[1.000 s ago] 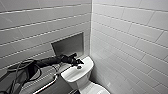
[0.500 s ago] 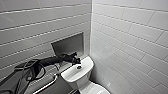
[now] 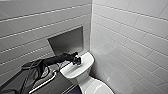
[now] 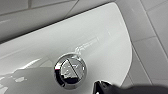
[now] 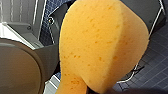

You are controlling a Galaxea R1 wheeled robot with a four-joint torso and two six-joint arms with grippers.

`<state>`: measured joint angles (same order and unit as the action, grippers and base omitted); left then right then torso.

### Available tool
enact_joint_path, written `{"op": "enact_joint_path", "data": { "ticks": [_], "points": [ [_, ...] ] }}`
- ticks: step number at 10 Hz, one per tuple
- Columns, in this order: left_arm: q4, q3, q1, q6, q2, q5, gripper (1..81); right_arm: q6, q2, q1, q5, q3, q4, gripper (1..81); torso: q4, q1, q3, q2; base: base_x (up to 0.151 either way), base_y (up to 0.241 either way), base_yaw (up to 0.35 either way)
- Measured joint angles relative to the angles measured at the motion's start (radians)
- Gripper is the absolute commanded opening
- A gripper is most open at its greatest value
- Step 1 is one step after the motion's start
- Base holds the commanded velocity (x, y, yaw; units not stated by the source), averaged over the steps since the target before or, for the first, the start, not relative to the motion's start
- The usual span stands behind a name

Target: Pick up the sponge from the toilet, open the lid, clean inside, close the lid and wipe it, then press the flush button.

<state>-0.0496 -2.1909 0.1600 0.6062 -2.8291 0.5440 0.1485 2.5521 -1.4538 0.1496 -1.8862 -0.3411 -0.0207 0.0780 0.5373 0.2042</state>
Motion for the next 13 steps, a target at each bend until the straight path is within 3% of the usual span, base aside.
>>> {"op": "enact_joint_path", "data": {
  "ticks": [4,9,13],
  "points": [
    [0.014,-0.033,0.0,0.0,-0.004,-0.004,1.0,0.0,0.004,0.008,0.003,0.0,0.0,1.0,0.0,0.0,0.008,-0.001,0.0,0.0,0.0],
    [0.04,-0.176,0.032,0.0,-0.063,-0.032,1.0,0.0,0.006,0.007,0.007,0.0,0.0,1.0,0.0,0.0,0.008,-0.001,0.0,0.0,0.0],
    [0.108,-0.239,0.048,-0.002,-0.117,-0.063,1.0,0.0,0.015,0.007,0.006,-0.001,0.0,1.0,0.0,0.0,0.008,-0.001,0.0,0.0,0.0]
  ]
}}
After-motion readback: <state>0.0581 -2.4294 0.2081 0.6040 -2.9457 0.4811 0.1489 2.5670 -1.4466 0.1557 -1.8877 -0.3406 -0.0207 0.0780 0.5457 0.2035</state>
